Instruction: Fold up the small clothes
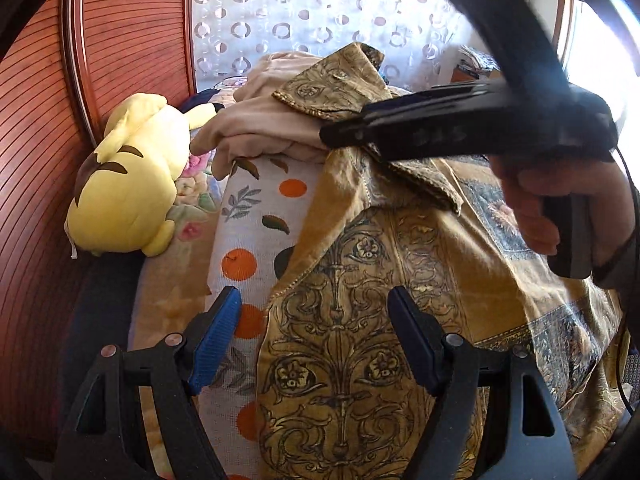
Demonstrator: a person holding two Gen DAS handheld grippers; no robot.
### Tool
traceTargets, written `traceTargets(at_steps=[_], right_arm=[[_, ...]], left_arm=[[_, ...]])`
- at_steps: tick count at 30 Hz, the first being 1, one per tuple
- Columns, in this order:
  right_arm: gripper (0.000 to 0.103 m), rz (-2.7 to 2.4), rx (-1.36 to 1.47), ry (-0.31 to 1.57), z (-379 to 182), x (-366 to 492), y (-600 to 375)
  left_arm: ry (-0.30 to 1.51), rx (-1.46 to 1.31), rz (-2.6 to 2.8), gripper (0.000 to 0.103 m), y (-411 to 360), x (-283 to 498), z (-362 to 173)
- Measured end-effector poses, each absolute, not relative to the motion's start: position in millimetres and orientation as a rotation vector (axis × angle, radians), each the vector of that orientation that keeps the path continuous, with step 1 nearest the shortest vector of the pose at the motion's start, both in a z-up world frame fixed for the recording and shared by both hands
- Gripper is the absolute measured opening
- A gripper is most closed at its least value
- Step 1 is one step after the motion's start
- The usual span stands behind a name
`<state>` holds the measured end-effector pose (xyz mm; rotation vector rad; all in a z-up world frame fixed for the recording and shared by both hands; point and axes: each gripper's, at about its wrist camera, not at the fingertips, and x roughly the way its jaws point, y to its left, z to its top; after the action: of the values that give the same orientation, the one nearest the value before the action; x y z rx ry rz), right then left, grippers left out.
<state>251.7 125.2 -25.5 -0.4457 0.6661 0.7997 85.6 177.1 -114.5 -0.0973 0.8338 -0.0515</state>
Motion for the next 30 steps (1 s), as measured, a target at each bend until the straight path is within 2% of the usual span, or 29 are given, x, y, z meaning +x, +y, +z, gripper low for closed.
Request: traceTargets(at_steps=[1, 2, 4, 8, 16, 23, 26, 28, 30], right_arm=[[0.04, 0.772, -0.467, 0.671, -29, 252, 129], [0.034, 0.756, -0.475, 0.673, -31, 253, 130], [0.009, 0.75, -0.456, 0.671, -31, 257, 127], [0.005, 0.752, -0.392, 0.629, -16, 257, 106], [0.005, 0.639, -0.209, 0.603, 11, 244, 14], [0.009, 0.593, -0.193, 0.771, -15, 243, -32], [0.025, 0.576, -0.227, 0.768, -22, 238, -36], [0.044, 0.578, -0.229, 0.758, -24, 236, -37], [0.047, 0.568, -0.222, 0.749, -24, 233, -42]], left_arm=[[0.828, -0.091, -0.052, 0.076, 177, 85, -115], [0.828, -0.087, -0.051, 0.076, 176, 85, -115], [0.828, -0.077, -0.05, 0.076, 176, 85, -115], [0.824, -0.067, -0.049, 0.076, 176, 85, -115], [0.826, -0.075, -0.045, 0.076, 176, 87, -115], [0.826, -0.089, -0.033, 0.076, 176, 86, -113], [0.804, -0.093, -0.035, 0.076, 172, 83, -106], [0.78, -0.081, -0.043, 0.076, 166, 80, -98], [0.763, -0.072, -0.056, 0.076, 159, 80, -91]])
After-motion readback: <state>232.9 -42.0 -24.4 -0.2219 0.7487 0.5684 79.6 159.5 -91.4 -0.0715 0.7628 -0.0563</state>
